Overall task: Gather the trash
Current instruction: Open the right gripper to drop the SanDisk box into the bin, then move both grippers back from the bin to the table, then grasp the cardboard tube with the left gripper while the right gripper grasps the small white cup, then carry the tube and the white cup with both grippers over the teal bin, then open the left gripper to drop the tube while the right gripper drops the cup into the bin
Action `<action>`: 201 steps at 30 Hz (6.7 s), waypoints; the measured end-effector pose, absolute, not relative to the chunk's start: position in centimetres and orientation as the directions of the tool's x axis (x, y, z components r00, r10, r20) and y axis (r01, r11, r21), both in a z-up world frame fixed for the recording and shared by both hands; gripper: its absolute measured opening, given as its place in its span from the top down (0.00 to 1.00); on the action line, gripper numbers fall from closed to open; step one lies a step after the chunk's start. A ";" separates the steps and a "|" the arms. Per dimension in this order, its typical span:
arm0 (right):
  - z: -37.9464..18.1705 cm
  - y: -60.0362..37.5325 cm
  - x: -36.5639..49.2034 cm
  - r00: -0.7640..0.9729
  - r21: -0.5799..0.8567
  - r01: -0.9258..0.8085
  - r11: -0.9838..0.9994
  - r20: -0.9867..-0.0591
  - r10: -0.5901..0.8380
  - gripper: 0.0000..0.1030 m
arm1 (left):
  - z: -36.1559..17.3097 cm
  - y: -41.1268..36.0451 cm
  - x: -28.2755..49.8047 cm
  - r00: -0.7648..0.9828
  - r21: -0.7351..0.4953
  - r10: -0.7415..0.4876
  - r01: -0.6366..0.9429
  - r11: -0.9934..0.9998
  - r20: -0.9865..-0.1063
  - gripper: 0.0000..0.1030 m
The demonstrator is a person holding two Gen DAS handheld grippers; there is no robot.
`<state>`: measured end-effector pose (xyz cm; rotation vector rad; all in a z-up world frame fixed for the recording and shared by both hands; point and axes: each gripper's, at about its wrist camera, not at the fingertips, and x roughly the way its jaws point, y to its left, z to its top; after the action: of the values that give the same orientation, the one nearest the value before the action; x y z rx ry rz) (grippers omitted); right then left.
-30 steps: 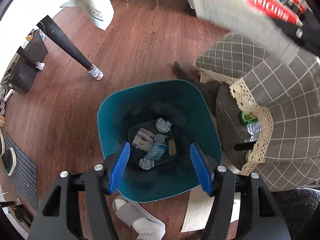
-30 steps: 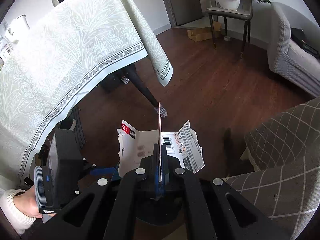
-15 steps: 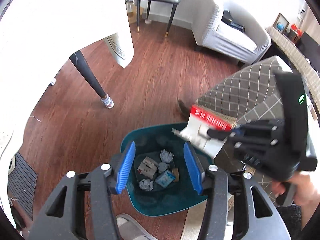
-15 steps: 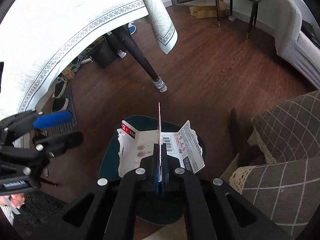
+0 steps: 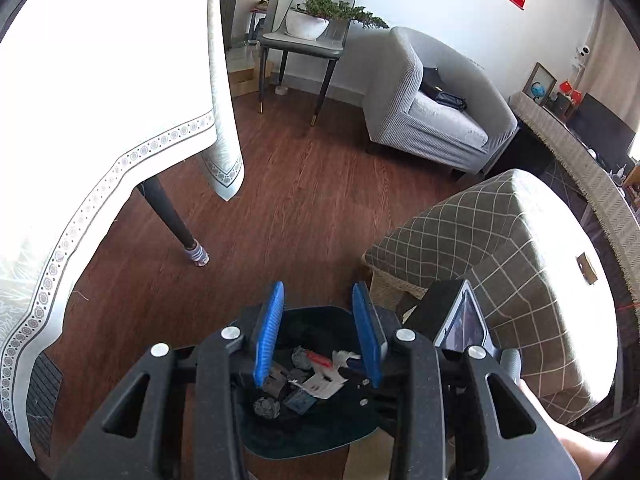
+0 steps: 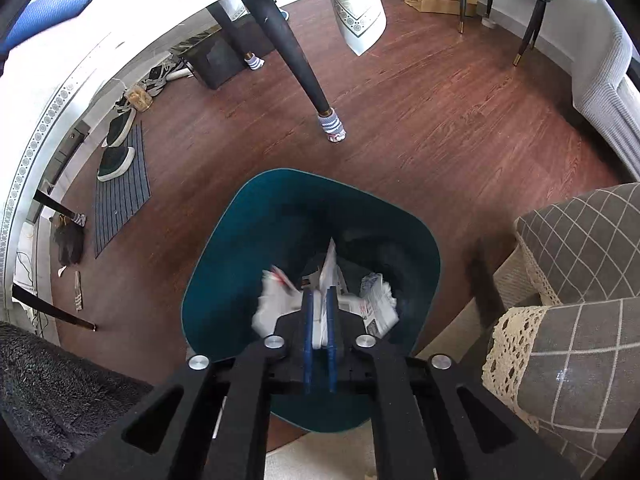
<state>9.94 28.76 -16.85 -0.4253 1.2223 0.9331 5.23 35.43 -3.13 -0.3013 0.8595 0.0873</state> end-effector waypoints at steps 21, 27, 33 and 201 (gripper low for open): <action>-7.5 21.3 9.2 0.176 0.196 -0.807 0.557 -0.820 0.544 0.70 | 5.7 29.3 5.5 0.806 -0.208 -0.019 -0.130 0.969 -0.591 0.63; -3.6 17.1 9.7 0.250 0.192 -0.790 0.582 -0.766 0.592 0.70 | 7.4 26.0 6.0 0.830 -0.216 -0.058 -0.077 0.973 -0.555 0.63; -1.3 12.2 10.7 0.324 0.194 -0.748 0.635 -0.728 0.604 0.70 | 7.5 21.5 7.4 0.827 -0.202 -0.105 -0.011 0.979 -0.552 0.62; -6.1 23.3 14.3 0.200 0.298 -0.728 0.617 -0.770 0.606 0.70 | -15.5 33.0 5.9 0.312 -0.074 -0.025 -0.148 0.986 -0.950 0.37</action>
<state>14.34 23.32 -6.06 -0.1428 1.0007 0.9371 5.93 33.04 -15.53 -0.1580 1.2526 0.0821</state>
